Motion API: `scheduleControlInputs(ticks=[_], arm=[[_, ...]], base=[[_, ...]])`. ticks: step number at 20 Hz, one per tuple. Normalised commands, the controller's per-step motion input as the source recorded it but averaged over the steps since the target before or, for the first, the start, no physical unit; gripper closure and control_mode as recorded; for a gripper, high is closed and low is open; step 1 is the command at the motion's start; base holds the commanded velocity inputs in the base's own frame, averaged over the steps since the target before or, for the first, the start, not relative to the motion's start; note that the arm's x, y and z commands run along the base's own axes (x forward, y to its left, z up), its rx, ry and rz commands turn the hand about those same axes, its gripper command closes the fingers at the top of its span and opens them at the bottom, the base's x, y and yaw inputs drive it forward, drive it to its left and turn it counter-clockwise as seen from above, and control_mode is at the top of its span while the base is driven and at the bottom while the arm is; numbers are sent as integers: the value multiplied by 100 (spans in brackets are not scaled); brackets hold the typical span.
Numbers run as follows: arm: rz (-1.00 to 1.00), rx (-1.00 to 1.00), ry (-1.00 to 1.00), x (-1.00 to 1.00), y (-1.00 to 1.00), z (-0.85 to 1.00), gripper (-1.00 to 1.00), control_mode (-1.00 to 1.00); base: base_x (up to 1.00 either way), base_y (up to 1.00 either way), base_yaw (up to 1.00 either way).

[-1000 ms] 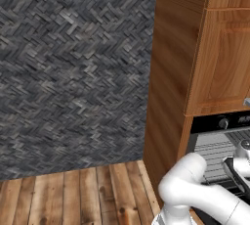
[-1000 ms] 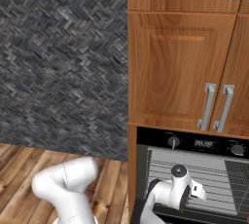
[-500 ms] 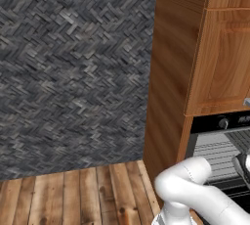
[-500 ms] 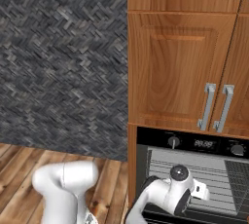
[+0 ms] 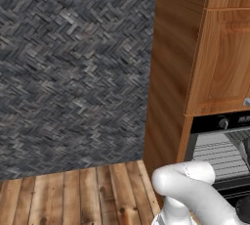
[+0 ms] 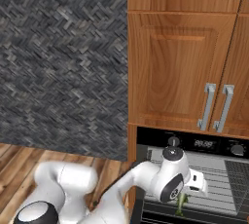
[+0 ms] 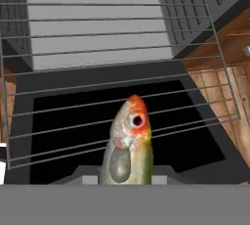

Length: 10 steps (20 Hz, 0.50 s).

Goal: Take the fish from the oven and place it on the plate on the counter.

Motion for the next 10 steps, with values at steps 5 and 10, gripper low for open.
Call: scheduleControlInputs(ticks=[5, 10], arm=[[2, 1, 8, -33, 39, 100, 100, -100], [0, 3, 0, -28, 40, 96, 100, -100]], base=[[0, 0, 0], [0, 0, 0]])
